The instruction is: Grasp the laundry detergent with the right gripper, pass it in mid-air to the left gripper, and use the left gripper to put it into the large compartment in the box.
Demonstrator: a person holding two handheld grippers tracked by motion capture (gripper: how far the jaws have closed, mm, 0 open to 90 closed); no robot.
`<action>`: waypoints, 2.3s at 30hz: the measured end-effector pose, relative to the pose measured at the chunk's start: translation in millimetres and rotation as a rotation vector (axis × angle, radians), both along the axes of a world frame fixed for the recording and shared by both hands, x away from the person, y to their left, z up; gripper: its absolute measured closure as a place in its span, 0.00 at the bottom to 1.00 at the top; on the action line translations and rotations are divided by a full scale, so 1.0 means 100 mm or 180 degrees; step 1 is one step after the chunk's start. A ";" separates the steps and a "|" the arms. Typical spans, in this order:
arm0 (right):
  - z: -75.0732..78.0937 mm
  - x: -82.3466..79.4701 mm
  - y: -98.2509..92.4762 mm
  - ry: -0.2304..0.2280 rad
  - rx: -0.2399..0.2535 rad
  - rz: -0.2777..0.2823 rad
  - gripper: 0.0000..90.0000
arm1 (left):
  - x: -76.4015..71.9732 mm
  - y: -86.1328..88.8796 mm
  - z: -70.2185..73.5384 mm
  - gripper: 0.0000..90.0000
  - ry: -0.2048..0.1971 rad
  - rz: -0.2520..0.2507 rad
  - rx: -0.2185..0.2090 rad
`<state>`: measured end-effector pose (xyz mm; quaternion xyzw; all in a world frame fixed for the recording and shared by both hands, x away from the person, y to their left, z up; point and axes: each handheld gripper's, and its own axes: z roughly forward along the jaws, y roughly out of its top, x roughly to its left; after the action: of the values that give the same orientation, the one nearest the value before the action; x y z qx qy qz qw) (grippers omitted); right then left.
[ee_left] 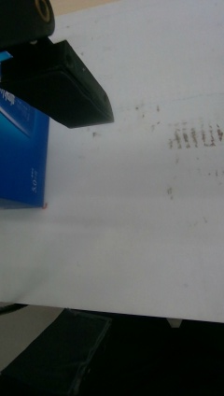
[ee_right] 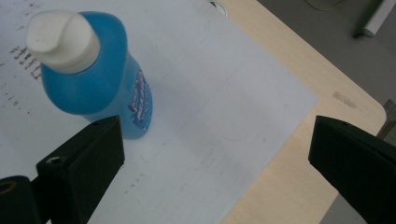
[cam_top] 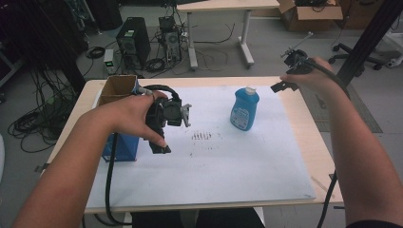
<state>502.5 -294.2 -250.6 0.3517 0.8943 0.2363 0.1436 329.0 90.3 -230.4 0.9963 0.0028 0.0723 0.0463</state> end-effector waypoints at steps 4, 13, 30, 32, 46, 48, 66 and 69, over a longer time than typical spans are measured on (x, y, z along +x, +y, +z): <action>-0.07 -0.08 0.00 -0.0017 0.0045 0.0027 0.04 | -0.01 0.00 -0.03 0.05 0.0001 -0.0003 0.0010; -0.37 -0.28 0.02 -0.0041 0.0126 0.0137 0.04 | -0.01 0.01 -0.04 0.05 0.0003 0.0032 0.0063; -0.89 -0.45 0.20 -0.0092 0.0411 0.0247 0.03 | -0.04 0.04 -0.12 0.05 0.0022 0.0064 0.0087; -0.93 -0.46 0.23 -0.0107 0.0483 0.0259 0.03 | -0.04 0.04 -0.12 0.05 0.0033 0.0058 0.0086; -1.24 -0.42 0.37 -0.0057 0.0692 0.0204 0.03 | -0.06 0.05 -0.20 0.05 0.0068 0.0052 0.0077; -1.27 -0.40 0.39 -0.0075 0.0739 0.0175 0.03 | -0.06 0.05 -0.20 0.06 0.0074 0.0040 0.0088; -1.40 -0.31 0.54 -0.0212 0.0772 0.0112 0.03 | -0.10 0.11 -0.21 0.06 0.0085 0.0063 0.0073; -1.42 -0.30 0.56 -0.0210 0.0788 0.0106 0.03 | -0.10 0.11 -0.22 0.06 0.0080 0.0065 0.0076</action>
<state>472.4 -238.6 -392.3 0.3439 0.8588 0.3587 0.1245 319.0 101.7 -252.0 0.9975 0.0127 0.0602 0.0336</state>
